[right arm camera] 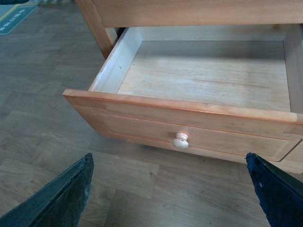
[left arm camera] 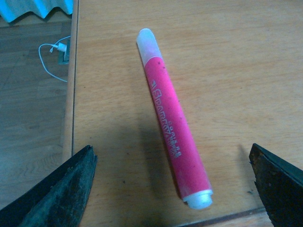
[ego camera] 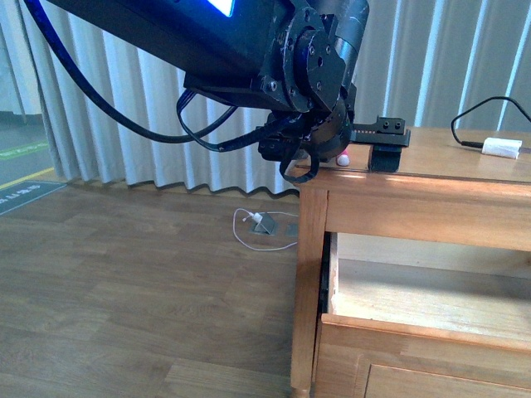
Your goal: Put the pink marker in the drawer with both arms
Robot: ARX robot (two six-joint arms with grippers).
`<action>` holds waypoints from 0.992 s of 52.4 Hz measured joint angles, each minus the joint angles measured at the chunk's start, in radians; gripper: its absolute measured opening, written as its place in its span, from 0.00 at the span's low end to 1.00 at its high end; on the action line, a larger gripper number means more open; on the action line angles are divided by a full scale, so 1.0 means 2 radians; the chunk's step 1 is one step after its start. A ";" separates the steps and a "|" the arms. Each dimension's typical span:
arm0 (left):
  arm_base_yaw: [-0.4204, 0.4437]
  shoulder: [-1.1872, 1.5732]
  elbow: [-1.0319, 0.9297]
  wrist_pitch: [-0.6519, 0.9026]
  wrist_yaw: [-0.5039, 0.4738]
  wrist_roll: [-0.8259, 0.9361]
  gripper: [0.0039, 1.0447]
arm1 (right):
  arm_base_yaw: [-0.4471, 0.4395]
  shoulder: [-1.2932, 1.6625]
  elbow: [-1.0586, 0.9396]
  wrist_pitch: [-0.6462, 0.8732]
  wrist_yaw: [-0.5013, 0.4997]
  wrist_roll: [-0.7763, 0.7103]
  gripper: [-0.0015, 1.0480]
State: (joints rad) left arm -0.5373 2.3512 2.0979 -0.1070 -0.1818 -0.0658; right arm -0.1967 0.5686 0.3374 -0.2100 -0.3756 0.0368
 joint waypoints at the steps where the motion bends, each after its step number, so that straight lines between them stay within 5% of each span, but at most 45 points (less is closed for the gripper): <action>1: 0.000 0.001 0.002 -0.003 -0.001 -0.001 0.95 | 0.000 0.000 0.000 0.000 0.000 0.000 0.92; 31: 0.004 0.045 0.080 -0.045 -0.013 -0.007 0.94 | 0.000 0.000 0.000 0.000 0.000 0.000 0.92; 52: 0.010 0.063 0.115 -0.074 -0.024 -0.003 0.33 | 0.000 0.000 0.000 0.000 0.000 0.000 0.92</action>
State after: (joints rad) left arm -0.5167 2.4763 2.3280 -0.2546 -0.2291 -0.0715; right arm -0.1967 0.5682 0.3374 -0.2100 -0.3756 0.0368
